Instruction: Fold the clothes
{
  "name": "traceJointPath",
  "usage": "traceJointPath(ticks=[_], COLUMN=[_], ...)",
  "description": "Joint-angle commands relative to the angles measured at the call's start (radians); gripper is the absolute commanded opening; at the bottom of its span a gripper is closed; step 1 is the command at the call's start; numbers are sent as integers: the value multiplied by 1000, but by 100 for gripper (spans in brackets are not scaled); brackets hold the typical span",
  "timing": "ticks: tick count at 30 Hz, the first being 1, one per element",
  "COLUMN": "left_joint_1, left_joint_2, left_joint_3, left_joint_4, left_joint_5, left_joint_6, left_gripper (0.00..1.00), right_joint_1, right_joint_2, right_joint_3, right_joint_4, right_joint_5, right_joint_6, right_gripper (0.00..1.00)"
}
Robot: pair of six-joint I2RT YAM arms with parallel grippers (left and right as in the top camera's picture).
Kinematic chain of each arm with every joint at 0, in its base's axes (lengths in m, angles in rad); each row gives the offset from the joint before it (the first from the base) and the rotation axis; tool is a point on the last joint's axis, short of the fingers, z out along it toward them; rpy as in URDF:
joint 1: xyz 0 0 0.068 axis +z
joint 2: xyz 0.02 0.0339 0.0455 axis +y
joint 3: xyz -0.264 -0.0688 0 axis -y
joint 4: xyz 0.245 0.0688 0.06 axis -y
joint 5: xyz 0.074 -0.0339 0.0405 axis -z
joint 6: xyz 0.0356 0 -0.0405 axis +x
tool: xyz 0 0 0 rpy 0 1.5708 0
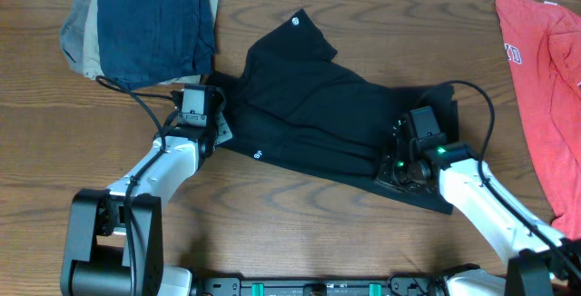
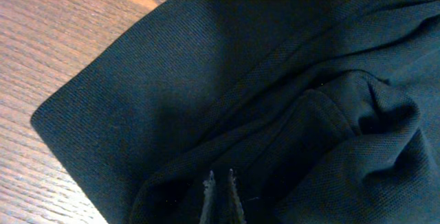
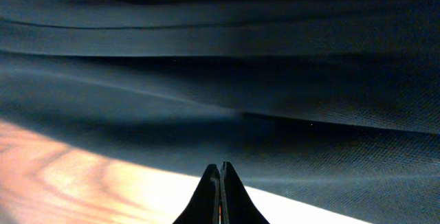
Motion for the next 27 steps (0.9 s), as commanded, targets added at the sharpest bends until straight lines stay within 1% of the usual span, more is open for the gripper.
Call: traceJointPath(ticks=[1,5,9,11,14,18,20,23,27], left_joint_1=[5,5,5,4,4,4,1,-16,-69], left_joint_2=[26,51,50,49,49,48,45,22,-53], left_joint_3=[1,-18,-18,-18,-18,-18,-18,-18,-18], left_joint_4=[-4,-51,-158,-207,-269,-360,-413,-508,-613], left_joint_5=[-22,-126,-121,-110,-76,62,116,120,119], left_joint_6=[12,-157,-309,-361,-398,-410,-435,-494,-530], left_gripper=[6,6,6,6,6,6,6,6,6], right_joint_1=[5,-16,-25,-29,-36,-73,-108,-168,-266], right_joint_2=[48,107,156,165,165,164,164,164,163], right_joint_3=[-14,-14,-14,-14,-14,-14,-14,-12,-4], right_joint_4=[10,18,18,17,17,1,-18,-46,-82], right_joint_5=[66,66,61,63,62,65,69,97,140], right_joint_6=[61,63,79,103,119,117,117,101,74], right_gripper=[1,1,1,1,1,1,1,1,1])
